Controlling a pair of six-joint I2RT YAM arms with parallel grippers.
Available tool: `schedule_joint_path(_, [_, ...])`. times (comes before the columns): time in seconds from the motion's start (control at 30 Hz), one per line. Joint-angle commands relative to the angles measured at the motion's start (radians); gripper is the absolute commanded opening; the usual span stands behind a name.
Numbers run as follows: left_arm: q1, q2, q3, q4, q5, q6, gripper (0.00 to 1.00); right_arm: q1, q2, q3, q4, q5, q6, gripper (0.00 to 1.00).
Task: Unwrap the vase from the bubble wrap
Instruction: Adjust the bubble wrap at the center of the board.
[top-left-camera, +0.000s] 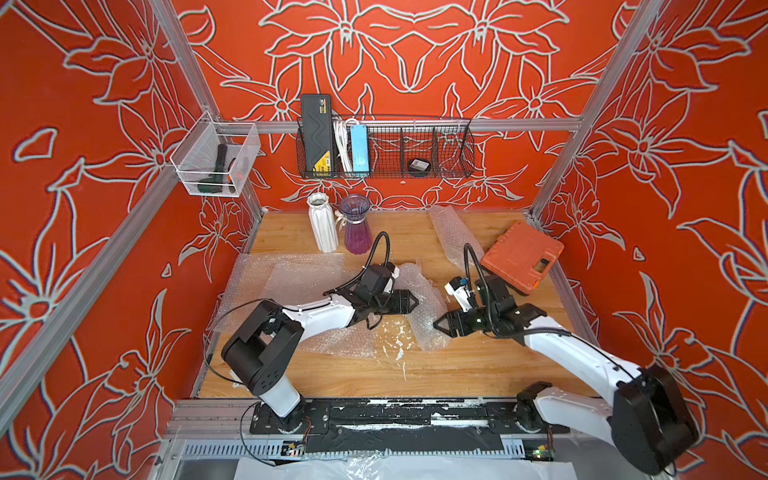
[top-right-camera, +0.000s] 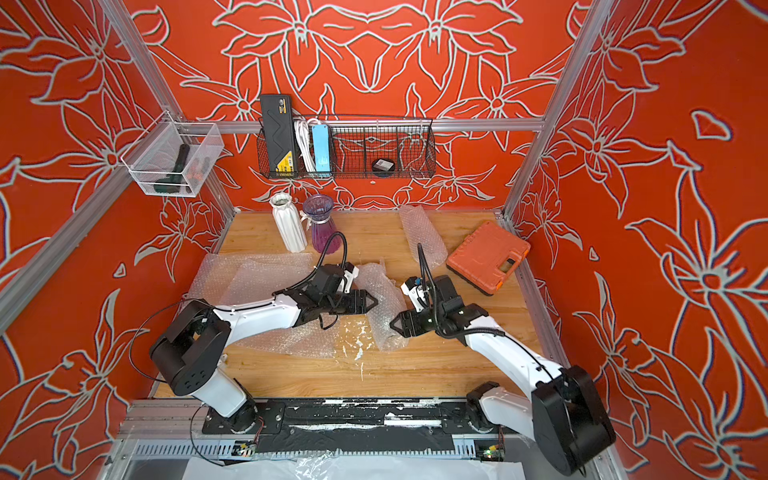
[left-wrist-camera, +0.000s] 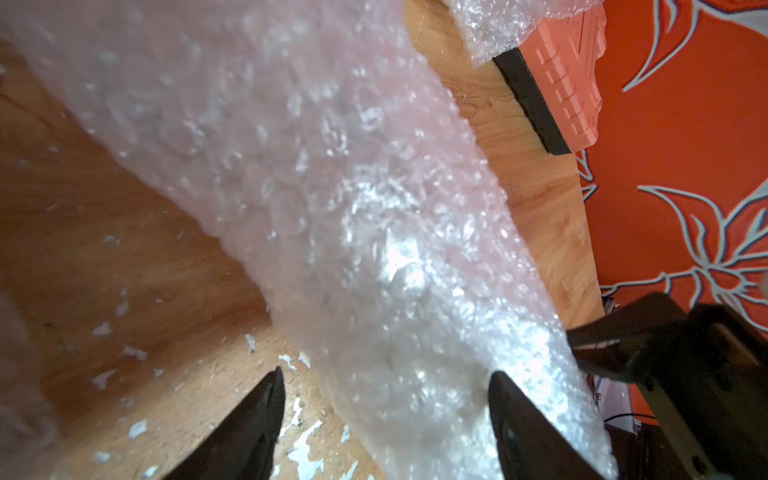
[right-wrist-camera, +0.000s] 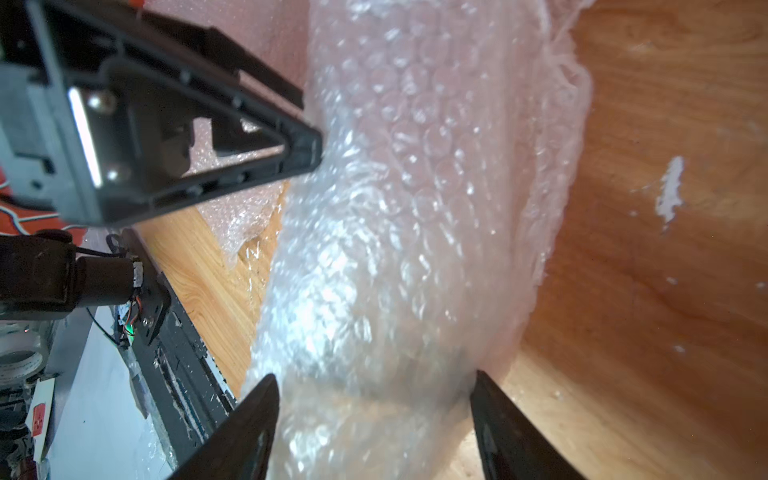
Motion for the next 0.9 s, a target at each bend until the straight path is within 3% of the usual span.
schedule_joint_path(0.0, [0.002,0.023,0.028,-0.015,0.011,0.040,0.73,0.033,-0.060,-0.025,-0.007,0.037,0.056,0.72])
schedule_joint_path(0.13, [0.003,0.008,0.028,-0.050,-0.017,0.054,0.73,0.033,-0.124,-0.035,-0.052,0.086,0.060,0.72])
schedule_joint_path(0.3, [-0.017,-0.103,0.044,-0.172,-0.102,0.118,0.86,0.033,-0.240,-0.063,-0.152,0.217,0.102,0.73])
schedule_joint_path(0.43, [-0.109,-0.214,0.044,-0.264,-0.168,0.128,0.88,0.029,-0.313,-0.118,-0.136,0.228,0.194,0.72])
schedule_joint_path(0.57, [-0.239,-0.280,0.011,-0.266,-0.223,0.044,0.88,0.030,-0.328,-0.150,-0.096,0.229,0.238,0.71])
schedule_joint_path(0.77, [-0.360,-0.219,-0.028,-0.155,-0.251,-0.072,0.88,0.030,-0.305,-0.155,-0.067,0.234,0.245,0.67])
schedule_joint_path(0.87, [-0.397,-0.176,0.005,-0.166,-0.319,-0.078,0.88,0.028,-0.306,-0.154,-0.064,0.234,0.247,0.61])
